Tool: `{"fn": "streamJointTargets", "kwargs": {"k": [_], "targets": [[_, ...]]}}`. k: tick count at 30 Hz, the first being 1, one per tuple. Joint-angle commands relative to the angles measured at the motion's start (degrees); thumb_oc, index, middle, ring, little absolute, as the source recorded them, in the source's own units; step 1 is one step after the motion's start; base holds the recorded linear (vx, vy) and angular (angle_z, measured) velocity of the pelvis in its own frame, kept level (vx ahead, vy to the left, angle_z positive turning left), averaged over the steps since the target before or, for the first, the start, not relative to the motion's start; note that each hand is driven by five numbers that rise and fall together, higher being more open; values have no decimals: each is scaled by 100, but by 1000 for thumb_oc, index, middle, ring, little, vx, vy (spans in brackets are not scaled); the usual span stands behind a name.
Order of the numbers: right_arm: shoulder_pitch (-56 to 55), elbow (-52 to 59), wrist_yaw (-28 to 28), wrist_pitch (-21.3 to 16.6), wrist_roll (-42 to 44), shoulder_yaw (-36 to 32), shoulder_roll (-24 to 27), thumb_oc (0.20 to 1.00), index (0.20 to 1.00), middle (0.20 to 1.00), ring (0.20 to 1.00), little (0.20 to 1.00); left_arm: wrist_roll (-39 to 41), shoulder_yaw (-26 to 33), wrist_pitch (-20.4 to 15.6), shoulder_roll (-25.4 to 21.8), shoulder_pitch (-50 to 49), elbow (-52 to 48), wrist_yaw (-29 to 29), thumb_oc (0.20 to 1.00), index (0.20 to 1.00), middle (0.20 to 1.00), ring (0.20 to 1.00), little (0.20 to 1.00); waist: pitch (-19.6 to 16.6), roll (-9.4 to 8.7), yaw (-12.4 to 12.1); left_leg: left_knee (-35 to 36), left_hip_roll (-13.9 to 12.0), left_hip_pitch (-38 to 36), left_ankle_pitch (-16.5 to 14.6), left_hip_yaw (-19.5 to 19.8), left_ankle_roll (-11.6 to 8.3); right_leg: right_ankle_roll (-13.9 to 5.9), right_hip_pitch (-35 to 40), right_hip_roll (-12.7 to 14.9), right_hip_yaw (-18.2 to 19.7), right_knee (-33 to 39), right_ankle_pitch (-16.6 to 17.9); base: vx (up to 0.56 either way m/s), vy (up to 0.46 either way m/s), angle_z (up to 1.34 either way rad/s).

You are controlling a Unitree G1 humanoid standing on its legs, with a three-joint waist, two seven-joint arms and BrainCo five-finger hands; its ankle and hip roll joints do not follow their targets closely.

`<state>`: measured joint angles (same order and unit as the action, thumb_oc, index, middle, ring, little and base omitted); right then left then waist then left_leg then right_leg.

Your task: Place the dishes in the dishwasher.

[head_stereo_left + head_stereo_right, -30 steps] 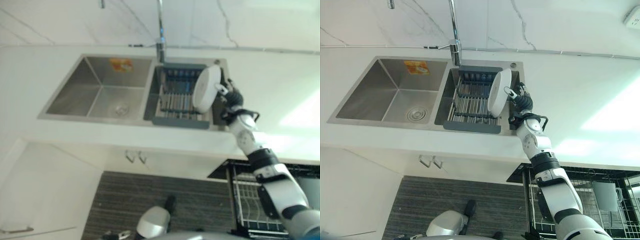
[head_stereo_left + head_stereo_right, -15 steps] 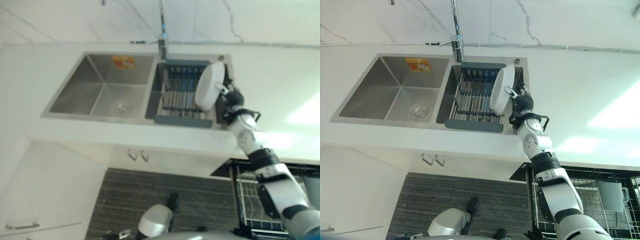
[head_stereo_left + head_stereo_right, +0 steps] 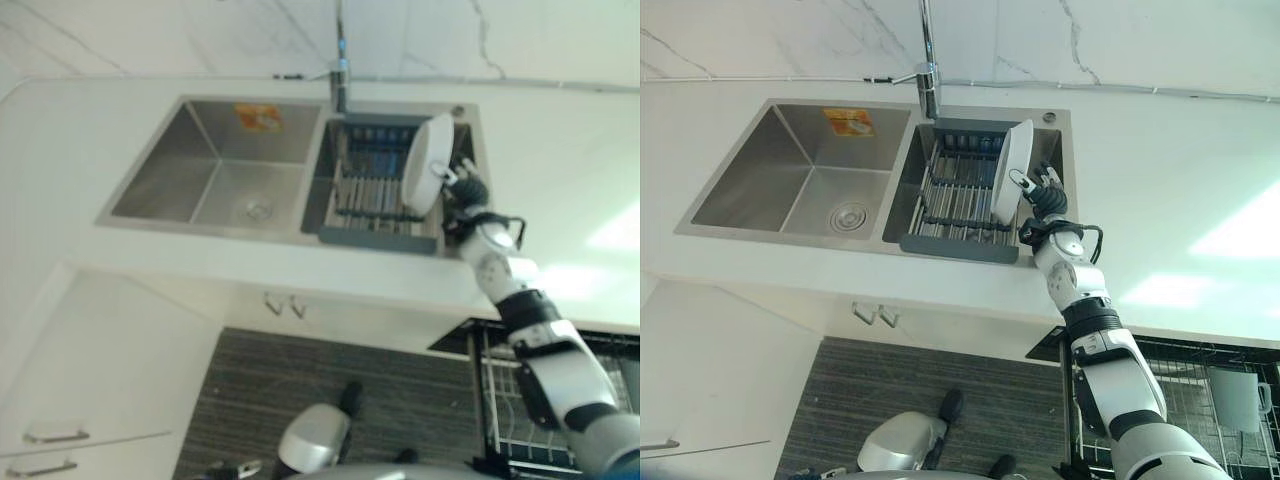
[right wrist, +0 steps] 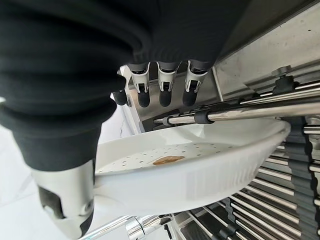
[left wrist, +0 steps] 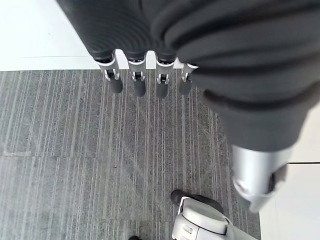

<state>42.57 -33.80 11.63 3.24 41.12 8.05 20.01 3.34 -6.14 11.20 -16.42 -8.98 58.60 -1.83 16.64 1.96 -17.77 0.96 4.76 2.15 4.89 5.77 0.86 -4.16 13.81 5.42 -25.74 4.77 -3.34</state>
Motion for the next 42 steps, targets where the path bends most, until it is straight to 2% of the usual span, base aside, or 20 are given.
{"fn": "streamJointTargets", "kwargs": {"k": [1,7,25,42], "targets": [[284,-74,-97,-159,-154,50,313,1000,1000,1000,1000,1000,-152,-370,82,-296,-130,223,-27,1000,1000,1000,1000,1000,-466,219,-231,127,-559,43,-76,-3,-389,-412,-250,627,22,-800,-188,0,0,0],[357,-144,-86,-200,-151,42,371,1000,1000,1000,1000,1000,-190,-379,86,-317,-118,269,-17,1000,1000,1000,1000,1000,-447,203,-269,99,-554,52,-82,11,-378,-421,-234,632,-9,-840,-201,0,0,0],[306,-8,598,-488,-176,0,263,1000,1000,1000,1000,1000,-57,-444,251,-306,-74,102,-79,1000,1000,1000,1000,1000,-400,229,-172,51,-577,106,-83,-77,-375,-415,-293,630,116,-852,-186,0,0,0],[493,-111,335,-427,-38,24,302,1000,1000,1000,1000,1000,-134,-422,259,-341,-11,215,-69,1000,1000,1000,1000,1000,-421,167,-237,23,-580,134,-101,-65,-378,-435,-258,641,93,-824,-181,0,-6,0]]}}
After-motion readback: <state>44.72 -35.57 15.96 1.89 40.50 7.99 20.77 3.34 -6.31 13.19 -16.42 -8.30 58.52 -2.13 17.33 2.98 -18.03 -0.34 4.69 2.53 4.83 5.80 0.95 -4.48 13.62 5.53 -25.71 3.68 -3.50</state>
